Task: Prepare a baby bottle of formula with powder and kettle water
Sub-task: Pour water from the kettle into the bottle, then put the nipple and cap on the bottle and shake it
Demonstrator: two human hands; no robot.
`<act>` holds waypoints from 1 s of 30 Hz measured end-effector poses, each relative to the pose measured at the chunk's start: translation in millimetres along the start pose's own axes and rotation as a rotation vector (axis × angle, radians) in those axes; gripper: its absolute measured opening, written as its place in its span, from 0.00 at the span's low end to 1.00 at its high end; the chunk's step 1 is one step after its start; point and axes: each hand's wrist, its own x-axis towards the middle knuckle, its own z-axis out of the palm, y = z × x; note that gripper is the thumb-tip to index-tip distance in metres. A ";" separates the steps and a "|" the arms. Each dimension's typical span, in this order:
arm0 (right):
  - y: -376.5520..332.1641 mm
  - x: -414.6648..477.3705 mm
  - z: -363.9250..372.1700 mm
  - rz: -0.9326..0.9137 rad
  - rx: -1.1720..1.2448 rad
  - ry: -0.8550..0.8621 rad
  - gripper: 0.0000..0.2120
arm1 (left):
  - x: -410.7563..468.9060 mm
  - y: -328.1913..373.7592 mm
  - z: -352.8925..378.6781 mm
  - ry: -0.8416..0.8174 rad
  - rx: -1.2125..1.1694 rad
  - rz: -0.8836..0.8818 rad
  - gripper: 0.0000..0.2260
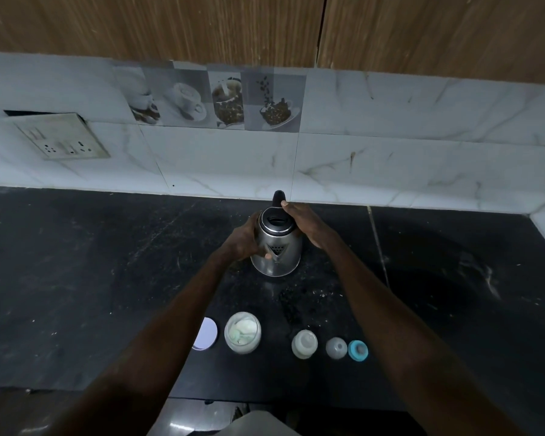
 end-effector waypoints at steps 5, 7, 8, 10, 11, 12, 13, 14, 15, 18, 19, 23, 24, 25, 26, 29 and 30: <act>-3.1 -2.9 0.9 0.029 -0.042 -0.001 0.22 | 0.0 1.2 -1.5 -0.008 0.021 -0.021 0.55; -0.5 -3.2 1.1 0.021 -0.080 0.016 0.24 | 1.0 3.0 -3.9 -0.025 0.035 -0.022 0.55; 1.2 -3.0 1.2 0.012 -0.107 0.029 0.25 | 1.8 3.1 -4.8 -0.032 0.043 -0.019 0.54; 2.9 -3.2 1.6 0.012 -0.162 0.048 0.27 | 2.6 2.6 -5.0 -0.031 0.052 -0.021 0.54; 3.6 -2.7 1.2 0.017 -0.185 0.054 0.28 | 2.0 2.3 -5.1 -0.028 0.051 -0.028 0.54; 3.0 -3.5 0.7 0.020 -0.200 0.056 0.29 | 1.4 1.9 -4.8 -0.026 0.041 -0.030 0.54; 2.6 -4.5 -0.1 0.018 -0.207 0.055 0.29 | 0.3 0.9 -4.4 -0.021 0.027 -0.032 0.54; 2.8 -7.0 -0.6 0.017 -0.213 0.065 0.29 | -1.5 0.3 -3.1 -0.015 0.002 -0.029 0.54; 0.7 -13.5 0.2 0.018 -0.200 0.085 0.28 | -4.6 -0.2 -0.2 0.000 -0.035 -0.033 0.54; 11.1 -44.7 1.5 0.023 -0.109 0.227 0.23 | -25.3 -4.7 21.3 0.152 -0.159 -0.115 0.52; 18.9 -59.2 1.9 0.023 -0.110 0.287 0.21 | -36.6 -6.1 33.3 0.248 -0.182 -0.138 0.49; 67.8 -116.0 -4.1 0.107 -0.346 0.276 0.17 | -89.0 -9.2 90.6 0.504 -0.259 0.034 0.38; 79.1 -129.9 -5.7 0.141 -0.368 0.250 0.17 | -103.5 -2.8 102.0 0.453 -0.290 0.086 0.40; 87.4 -145.3 -7.0 0.164 -0.375 0.227 0.17 | -117.7 3.8 111.9 0.361 -0.326 0.123 0.43; 96.2 -158.7 -8.7 0.165 -0.389 0.208 0.17 | -130.4 8.1 121.2 0.256 -0.329 0.163 0.46; 114.9 -195.0 -11.5 0.136 -0.529 0.136 0.17 | -158.1 6.3 149.7 0.008 -0.196 0.244 0.47; 121.4 -204.8 -12.8 0.125 -0.576 0.119 0.17 | -163.1 1.8 157.3 -0.032 -0.142 0.234 0.46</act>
